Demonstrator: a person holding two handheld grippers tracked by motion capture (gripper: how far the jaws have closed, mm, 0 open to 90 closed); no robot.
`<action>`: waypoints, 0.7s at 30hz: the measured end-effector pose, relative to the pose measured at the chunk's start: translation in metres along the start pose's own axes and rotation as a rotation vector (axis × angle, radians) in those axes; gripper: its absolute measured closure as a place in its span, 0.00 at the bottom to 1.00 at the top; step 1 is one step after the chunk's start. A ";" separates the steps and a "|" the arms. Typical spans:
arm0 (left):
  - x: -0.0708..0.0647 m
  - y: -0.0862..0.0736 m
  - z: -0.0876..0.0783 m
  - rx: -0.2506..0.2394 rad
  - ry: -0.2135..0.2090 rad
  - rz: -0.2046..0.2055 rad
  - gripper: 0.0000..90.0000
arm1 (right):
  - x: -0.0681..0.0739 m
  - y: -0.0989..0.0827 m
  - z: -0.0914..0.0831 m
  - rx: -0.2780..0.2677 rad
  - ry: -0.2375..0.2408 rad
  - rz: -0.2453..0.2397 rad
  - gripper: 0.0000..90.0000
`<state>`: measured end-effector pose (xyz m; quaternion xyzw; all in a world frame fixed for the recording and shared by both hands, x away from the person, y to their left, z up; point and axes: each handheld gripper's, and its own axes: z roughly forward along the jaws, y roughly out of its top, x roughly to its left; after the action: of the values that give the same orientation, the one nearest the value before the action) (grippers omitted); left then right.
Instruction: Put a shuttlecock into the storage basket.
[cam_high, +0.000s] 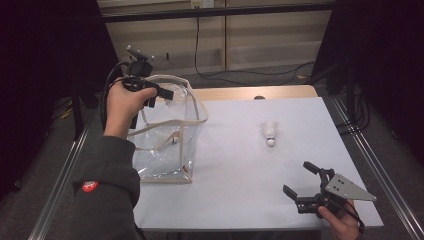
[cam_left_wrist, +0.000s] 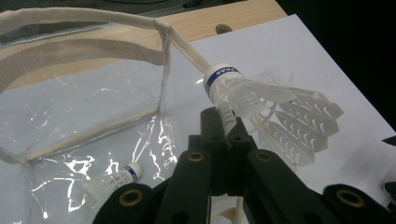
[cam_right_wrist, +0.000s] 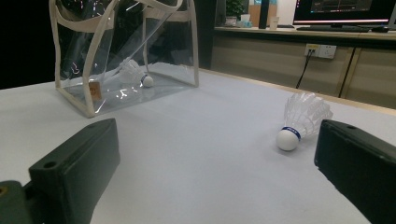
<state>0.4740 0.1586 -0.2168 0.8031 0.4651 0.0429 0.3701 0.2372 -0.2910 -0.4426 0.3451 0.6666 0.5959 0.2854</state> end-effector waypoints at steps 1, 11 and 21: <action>0.001 0.000 0.000 0.001 -0.002 -0.001 1.00 | 0.000 0.000 0.000 0.002 -0.001 0.002 0.00; 0.002 0.000 0.003 -0.006 0.020 -0.007 1.00 | 0.000 0.000 0.000 0.001 0.000 0.001 0.00; 0.010 -0.001 0.007 -0.010 0.036 -0.028 1.00 | 0.000 0.000 0.000 0.000 0.001 -0.002 0.00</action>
<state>0.4822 0.1625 -0.2252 0.7938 0.4826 0.0543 0.3662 0.2377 -0.2911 -0.4429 0.3439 0.6670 0.5959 0.2858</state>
